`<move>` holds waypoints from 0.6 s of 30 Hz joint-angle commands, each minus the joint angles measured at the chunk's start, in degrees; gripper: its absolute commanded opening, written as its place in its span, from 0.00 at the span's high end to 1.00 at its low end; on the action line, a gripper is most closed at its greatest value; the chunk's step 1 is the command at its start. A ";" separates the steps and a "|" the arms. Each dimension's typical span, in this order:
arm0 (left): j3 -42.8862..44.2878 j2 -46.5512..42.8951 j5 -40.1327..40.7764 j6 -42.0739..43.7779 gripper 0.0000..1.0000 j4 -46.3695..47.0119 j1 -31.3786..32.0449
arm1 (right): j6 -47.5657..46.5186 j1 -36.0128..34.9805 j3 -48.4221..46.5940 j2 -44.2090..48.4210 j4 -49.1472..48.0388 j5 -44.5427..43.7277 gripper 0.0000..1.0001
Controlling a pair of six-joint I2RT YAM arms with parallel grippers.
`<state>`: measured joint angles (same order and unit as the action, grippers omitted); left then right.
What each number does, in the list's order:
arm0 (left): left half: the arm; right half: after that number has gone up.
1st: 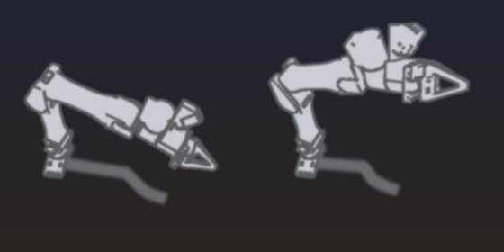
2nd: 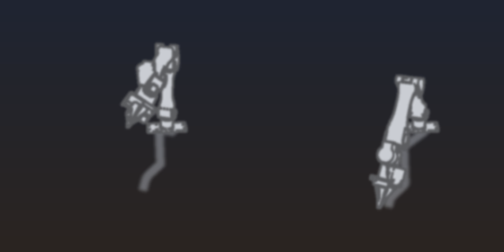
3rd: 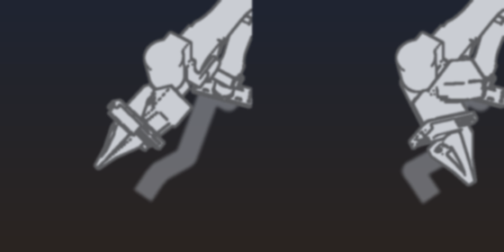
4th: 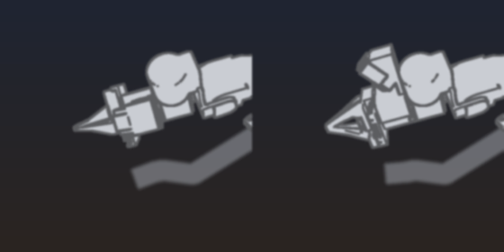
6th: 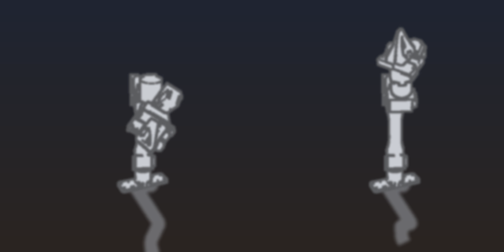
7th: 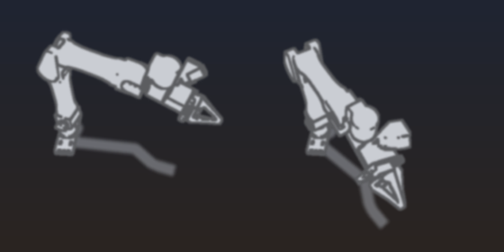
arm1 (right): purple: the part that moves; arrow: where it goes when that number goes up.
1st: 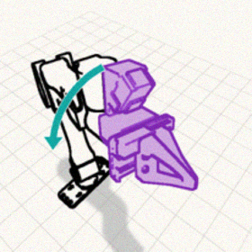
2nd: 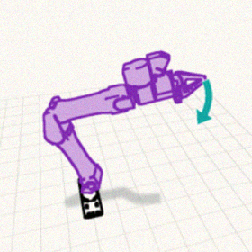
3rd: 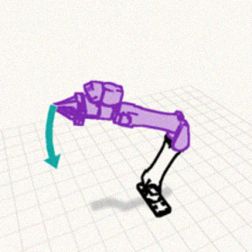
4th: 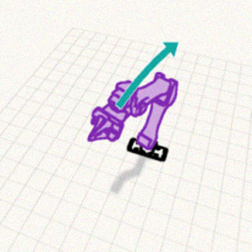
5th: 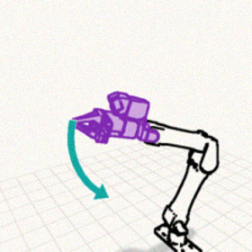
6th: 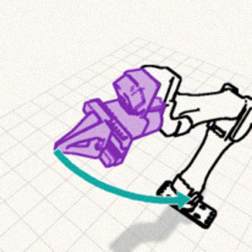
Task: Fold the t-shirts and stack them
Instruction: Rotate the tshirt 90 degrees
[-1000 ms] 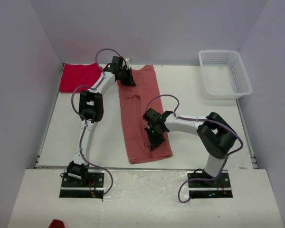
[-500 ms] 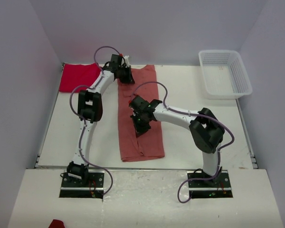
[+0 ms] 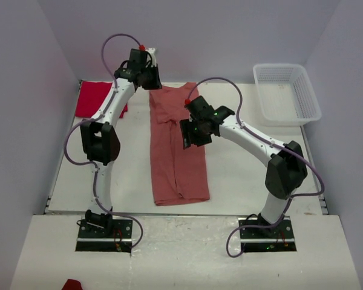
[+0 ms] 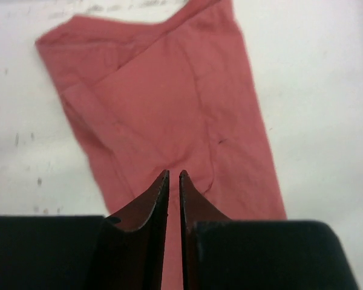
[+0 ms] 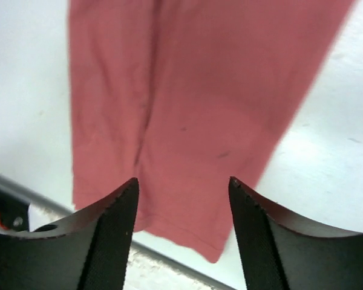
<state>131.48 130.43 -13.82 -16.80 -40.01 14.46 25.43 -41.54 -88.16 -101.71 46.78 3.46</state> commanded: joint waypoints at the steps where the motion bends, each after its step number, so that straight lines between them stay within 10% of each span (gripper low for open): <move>1: -7.89 -2.02 10.73 2.82 0.87 -6.84 2.67 | -2.40 3.04 -0.08 0.20 1.20 -2.32 0.39; 4: -13.26 -2.11 15.65 1.68 0.88 -7.27 3.65 | -3.37 4.88 -1.48 -0.77 1.12 -1.88 0.56; 11: -15.64 -0.18 23.05 -0.78 0.86 -4.74 3.65 | -4.60 7.09 -0.44 -2.52 -0.55 1.01 0.56; 12: -14.86 0.26 22.88 -0.87 0.86 -4.38 3.65 | -4.60 7.17 0.87 -3.31 -1.51 1.63 0.64; 13: -14.50 0.35 22.70 -0.87 0.87 -3.51 3.65 | -4.34 7.17 1.75 -3.58 -2.22 3.55 1.00; 18: -14.06 -1.23 20.25 -1.66 0.94 -1.39 3.65 | -2.32 7.17 9.49 -4.55 -9.51 10.77 1.00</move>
<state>115.11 132.09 6.11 -17.21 -44.60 18.31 22.11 -34.37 -81.84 -105.19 41.89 8.32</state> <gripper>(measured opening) 0.070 0.003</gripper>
